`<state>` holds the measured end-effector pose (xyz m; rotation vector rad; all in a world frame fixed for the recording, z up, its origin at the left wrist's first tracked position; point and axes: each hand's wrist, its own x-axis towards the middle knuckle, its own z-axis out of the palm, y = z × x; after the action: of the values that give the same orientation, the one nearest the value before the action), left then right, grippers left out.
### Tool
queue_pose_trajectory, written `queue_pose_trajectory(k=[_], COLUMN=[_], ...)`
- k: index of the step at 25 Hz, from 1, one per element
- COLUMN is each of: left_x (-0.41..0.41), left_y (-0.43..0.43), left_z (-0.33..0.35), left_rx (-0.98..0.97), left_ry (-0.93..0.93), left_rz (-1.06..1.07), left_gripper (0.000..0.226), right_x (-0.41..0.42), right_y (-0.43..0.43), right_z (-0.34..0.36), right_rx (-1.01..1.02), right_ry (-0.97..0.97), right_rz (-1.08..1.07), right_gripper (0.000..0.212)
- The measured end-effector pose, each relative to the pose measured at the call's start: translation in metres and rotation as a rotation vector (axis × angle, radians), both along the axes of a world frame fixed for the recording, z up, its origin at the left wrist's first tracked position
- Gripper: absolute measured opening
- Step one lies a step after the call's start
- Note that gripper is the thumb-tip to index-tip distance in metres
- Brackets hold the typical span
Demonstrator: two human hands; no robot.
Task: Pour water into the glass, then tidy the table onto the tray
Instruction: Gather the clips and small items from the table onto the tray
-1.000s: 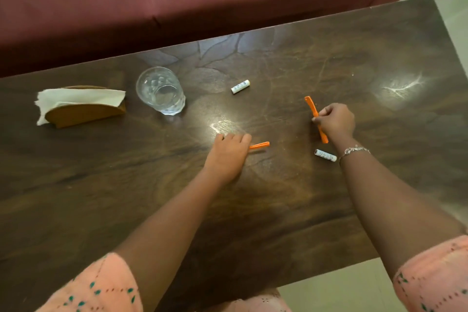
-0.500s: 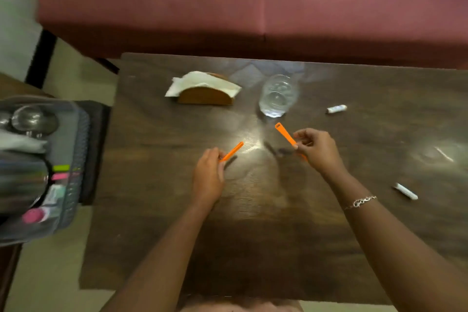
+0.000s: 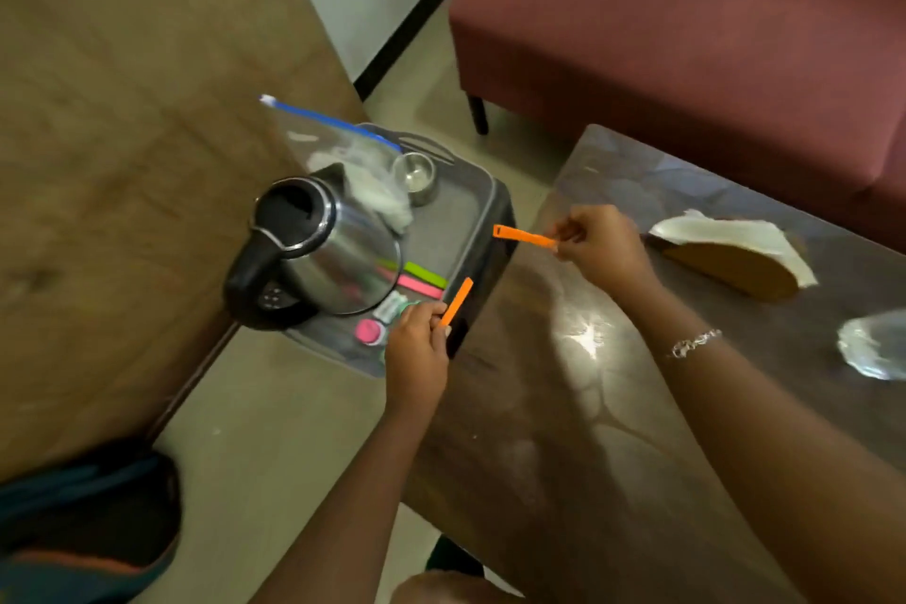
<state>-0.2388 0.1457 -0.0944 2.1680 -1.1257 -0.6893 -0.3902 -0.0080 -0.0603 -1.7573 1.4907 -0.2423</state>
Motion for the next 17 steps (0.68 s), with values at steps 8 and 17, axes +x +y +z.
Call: queue_pose_trajectory(k=[8,17], left_x=[0.062,0.077], left_y=[0.013,0.006], left_z=[-0.012,-0.029], left_rx=[0.063,0.042], left_ry=[0.115,0.097], left_rz=[0.121,0.034], left_gripper=[0.021,0.011], right_x=[0.147,0.19], right_y=[-0.063,-0.081], right_z=[-0.052,-0.115], right_rx=[-0.088,0.0], right_ry=[0.299,0.329], right_rz=[0.387,0.467], right_gripper=[0.025,0.023])
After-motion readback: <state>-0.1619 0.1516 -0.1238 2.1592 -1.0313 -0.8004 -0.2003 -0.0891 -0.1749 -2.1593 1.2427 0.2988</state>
